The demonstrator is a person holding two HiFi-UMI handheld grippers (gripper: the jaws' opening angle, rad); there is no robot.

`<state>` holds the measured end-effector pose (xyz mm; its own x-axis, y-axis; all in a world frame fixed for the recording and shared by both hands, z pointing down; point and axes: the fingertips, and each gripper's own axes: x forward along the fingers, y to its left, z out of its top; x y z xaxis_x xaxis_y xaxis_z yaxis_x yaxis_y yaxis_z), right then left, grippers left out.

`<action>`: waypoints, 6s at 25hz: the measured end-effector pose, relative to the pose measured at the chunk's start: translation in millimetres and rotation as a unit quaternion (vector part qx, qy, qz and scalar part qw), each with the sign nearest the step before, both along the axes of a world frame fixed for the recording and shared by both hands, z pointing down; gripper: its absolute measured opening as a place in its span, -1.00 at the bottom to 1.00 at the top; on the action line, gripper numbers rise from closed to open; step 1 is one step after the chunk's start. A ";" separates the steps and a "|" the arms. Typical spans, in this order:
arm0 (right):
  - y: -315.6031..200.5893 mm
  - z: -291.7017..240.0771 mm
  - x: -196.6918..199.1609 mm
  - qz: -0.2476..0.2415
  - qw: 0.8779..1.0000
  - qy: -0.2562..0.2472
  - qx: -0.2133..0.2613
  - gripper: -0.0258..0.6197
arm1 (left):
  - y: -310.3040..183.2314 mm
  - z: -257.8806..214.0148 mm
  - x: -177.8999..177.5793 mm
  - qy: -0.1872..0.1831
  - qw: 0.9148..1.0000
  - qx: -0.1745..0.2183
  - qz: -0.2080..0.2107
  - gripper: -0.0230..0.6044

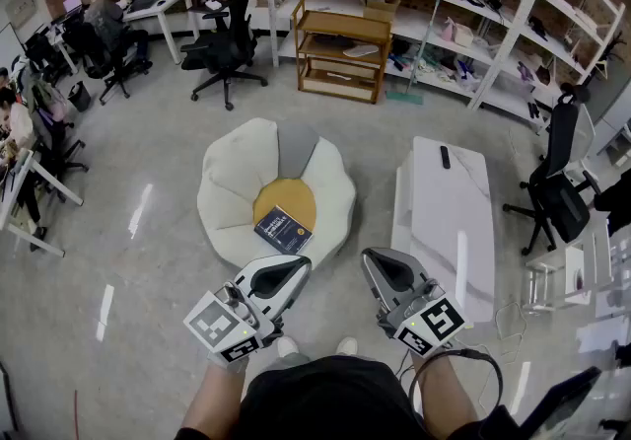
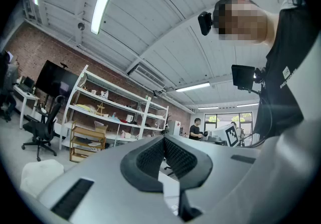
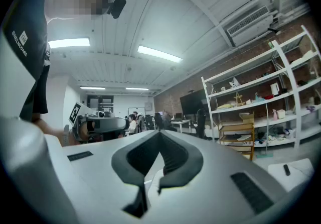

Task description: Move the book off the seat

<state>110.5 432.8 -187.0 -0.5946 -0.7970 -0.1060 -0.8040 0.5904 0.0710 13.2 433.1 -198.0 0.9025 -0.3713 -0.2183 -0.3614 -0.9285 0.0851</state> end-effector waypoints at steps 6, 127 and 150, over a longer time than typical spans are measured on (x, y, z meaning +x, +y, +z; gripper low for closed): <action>-3.1 -4.4 -11.3 0.003 1.000 -0.001 0.001 -0.89 | -5.0 2.0 -11.1 -0.007 1.000 0.000 -0.012 -0.91; -416.9 821.8 -15.2 0.041 0.788 -0.152 -0.594 -0.03 | -576.6 857.9 -76.0 -0.463 0.740 -0.485 0.049 0.15; -433.7 888.5 -45.1 0.077 0.668 -0.256 -0.694 0.00 | -571.2 875.4 -68.6 -0.465 0.716 -0.515 0.079 0.15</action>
